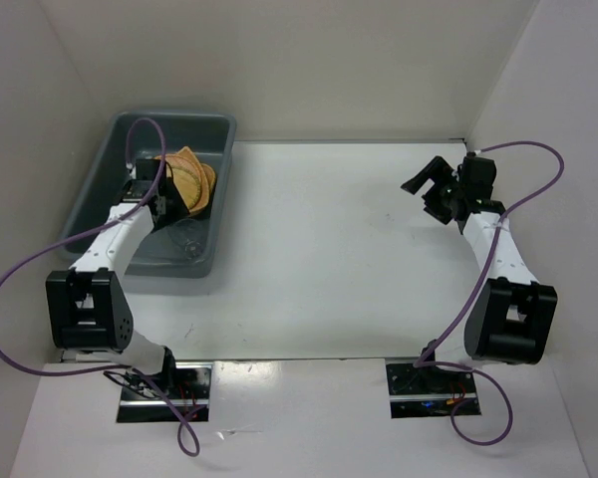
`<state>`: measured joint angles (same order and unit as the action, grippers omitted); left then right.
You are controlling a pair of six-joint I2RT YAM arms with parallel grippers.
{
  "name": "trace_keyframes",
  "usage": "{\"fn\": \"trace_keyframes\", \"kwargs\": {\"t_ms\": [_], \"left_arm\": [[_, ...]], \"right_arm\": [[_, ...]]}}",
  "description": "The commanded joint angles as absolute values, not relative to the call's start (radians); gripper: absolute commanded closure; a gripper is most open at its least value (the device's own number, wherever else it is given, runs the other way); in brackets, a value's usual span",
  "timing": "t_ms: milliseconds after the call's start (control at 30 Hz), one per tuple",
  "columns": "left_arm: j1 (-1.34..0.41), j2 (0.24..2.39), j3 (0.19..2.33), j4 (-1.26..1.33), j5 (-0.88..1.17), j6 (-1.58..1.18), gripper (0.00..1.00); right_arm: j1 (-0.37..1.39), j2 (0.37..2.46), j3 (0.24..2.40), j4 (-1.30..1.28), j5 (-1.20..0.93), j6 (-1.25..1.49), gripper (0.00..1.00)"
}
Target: Place the mixed dishes into the plastic bin
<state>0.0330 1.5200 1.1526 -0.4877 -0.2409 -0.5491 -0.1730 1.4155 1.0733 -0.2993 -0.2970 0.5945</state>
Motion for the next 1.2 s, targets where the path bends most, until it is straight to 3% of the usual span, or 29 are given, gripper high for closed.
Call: {"fn": "trace_keyframes", "kwargs": {"t_ms": [0,67,200,333,467,867,1167], "left_arm": [[0.034,1.419,1.282,-0.509,-0.247,-0.532,0.32],[0.034,1.398,1.350,-0.560,-0.256,-0.505,0.31],[0.034,1.362,1.505,-0.617,-0.152,-0.428,0.00],[0.017,1.243,1.448,-0.516,0.224,-0.416,0.00],[-0.090,1.122,1.336,-0.451,0.417,-0.405,0.00],[-0.467,0.942,0.951,-0.428,0.305,-0.471,0.00],[-0.525,0.908,0.793,-0.396,0.273,-0.512,0.00]], "right_arm": [[-0.178,1.425,1.081,-0.253,-0.304,0.597,0.00],[-0.178,1.434,1.081,-0.253,-0.304,0.597,0.00],[-0.178,1.434,1.091,-0.253,-0.304,0.597,0.00],[-0.178,1.434,1.091,-0.244,-0.370,0.578,0.00],[-0.178,1.390,1.078,-0.221,-0.472,0.558,0.00],[-0.187,1.093,0.937,-0.344,-0.433,0.569,0.00],[-0.187,0.957,0.795,-0.347,-0.454,0.626,0.00]]}}
